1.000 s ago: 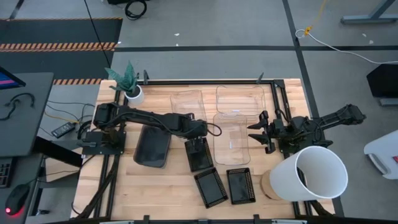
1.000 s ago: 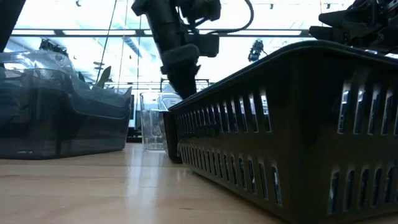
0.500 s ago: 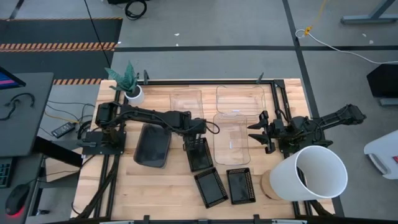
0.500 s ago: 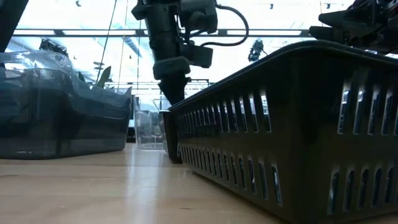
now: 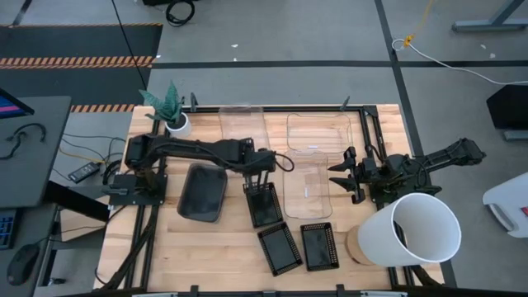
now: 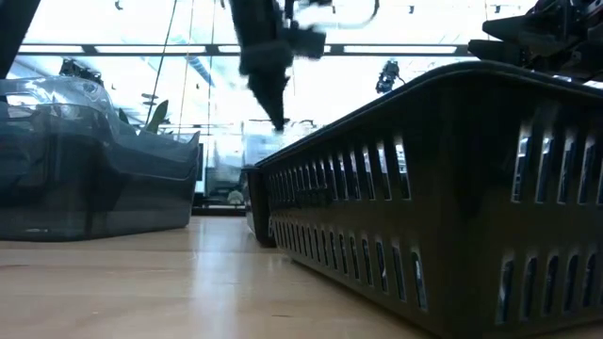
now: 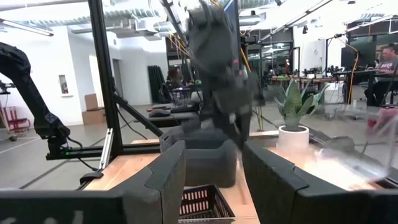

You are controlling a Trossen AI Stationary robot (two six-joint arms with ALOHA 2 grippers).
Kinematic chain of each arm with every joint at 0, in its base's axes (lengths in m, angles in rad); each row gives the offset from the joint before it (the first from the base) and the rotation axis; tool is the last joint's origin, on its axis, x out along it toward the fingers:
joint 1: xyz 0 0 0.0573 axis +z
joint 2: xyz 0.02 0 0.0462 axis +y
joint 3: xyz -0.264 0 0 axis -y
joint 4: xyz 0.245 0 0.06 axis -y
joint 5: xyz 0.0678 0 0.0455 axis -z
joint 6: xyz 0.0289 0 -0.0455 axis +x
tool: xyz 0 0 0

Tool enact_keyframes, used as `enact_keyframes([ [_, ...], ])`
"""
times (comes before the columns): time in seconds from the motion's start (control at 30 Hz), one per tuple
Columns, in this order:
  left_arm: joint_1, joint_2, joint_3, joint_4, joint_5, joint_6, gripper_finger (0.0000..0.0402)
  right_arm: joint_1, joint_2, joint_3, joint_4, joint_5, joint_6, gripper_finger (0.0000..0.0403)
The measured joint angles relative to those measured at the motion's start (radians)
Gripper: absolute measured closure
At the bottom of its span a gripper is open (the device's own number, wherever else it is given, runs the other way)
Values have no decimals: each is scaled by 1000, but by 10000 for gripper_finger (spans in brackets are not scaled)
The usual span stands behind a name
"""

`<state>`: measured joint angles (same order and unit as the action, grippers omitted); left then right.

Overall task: Stack baskets by color
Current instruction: Stack the left transparent bin on the bottom transparent bin

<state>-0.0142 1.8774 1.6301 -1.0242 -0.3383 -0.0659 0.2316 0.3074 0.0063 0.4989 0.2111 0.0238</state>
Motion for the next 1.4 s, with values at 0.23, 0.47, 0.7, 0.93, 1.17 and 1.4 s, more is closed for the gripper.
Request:
enact_keyframes([
  [0.23,-75,-2,267,-113,-6,-36,397,0,0,0,1,0,0,238],
  [0.47,-139,-3,388,-1,219,-85,397,0,0,0,1,0,0,238],
  [0.7,-172,-3,420,124,311,-178,397,0,0,0,0,0,0,238],
  [0.93,-197,-3,421,236,313,-180,396,0,0,0,1,-1,0,238],
  [1.17,-198,18,305,376,313,-178,396,0,0,0,1,-1,0,238],
  [1.4,-175,16,175,500,313,-185,397,0,0,0,0,-1,0,238],
])
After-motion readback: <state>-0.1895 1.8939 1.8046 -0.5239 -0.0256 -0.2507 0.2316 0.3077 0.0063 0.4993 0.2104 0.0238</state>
